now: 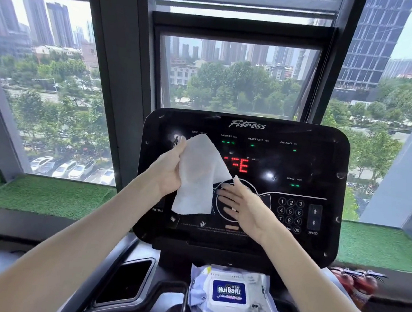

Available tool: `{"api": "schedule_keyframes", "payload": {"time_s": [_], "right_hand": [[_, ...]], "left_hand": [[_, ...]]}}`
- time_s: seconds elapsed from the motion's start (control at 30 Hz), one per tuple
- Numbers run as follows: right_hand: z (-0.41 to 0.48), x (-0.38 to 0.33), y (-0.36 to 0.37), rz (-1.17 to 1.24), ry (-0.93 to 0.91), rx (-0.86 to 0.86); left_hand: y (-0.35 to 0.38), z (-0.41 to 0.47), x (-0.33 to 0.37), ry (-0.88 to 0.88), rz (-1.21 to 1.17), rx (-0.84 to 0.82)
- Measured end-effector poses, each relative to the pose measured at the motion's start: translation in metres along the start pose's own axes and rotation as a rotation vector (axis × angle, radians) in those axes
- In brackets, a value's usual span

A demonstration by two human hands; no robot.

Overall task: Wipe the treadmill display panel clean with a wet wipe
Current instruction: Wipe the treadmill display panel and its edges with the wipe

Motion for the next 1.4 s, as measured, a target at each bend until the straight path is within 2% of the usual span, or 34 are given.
{"api": "schedule_keyframes", "payload": {"time_s": [0.1, 0.17, 0.3, 0.37, 0.47, 0.6, 0.7, 0.87, 1.1, 1.4], "right_hand": [[0.001, -0.009, 0.005, 0.056, 0.006, -0.002], [0.001, -0.015, 0.005, 0.03, -0.071, 0.063], [0.001, -0.031, 0.005, -0.064, -0.181, 0.202], [0.002, -0.04, 0.004, -0.105, -0.209, 0.257], [0.002, -0.054, 0.003, -0.19, -0.246, 0.296], [0.003, -0.065, -0.001, -0.236, -0.244, 0.318], [0.005, -0.068, -0.002, -0.272, -0.188, 0.308], [0.007, -0.068, 0.0, -0.226, -0.107, 0.322], [0.009, -0.069, 0.002, -0.149, -0.017, 0.337], [0.016, -0.066, 0.005, -0.233, -0.12, 0.363]], "left_hand": [[0.0, 0.0, -0.001, -0.033, 0.055, 0.001], [-0.005, -0.001, 0.0, -0.067, 0.12, 0.011], [-0.014, -0.009, 0.003, -0.152, 0.498, -0.093], [-0.013, -0.015, 0.003, -0.17, 0.644, -0.055], [-0.015, -0.013, 0.008, -0.061, 0.648, 0.023], [-0.016, -0.009, 0.02, 0.161, 0.617, 0.014], [-0.017, -0.011, 0.022, 0.298, 0.796, 0.014], [-0.021, -0.005, 0.024, 0.528, 1.026, 0.197], [-0.02, -0.008, 0.026, 0.537, 1.103, 0.123], [-0.026, -0.007, 0.031, 0.478, 1.317, -0.078]]}}
Point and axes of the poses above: each hand's wrist, its own z-axis towards the middle knuckle, its own y-axis out of the palm, x = y × z, the point moved 2 cm from there along z, towards the middle knuckle, and after that the axes turned 6 degrees about x, right-handed, at the moved point
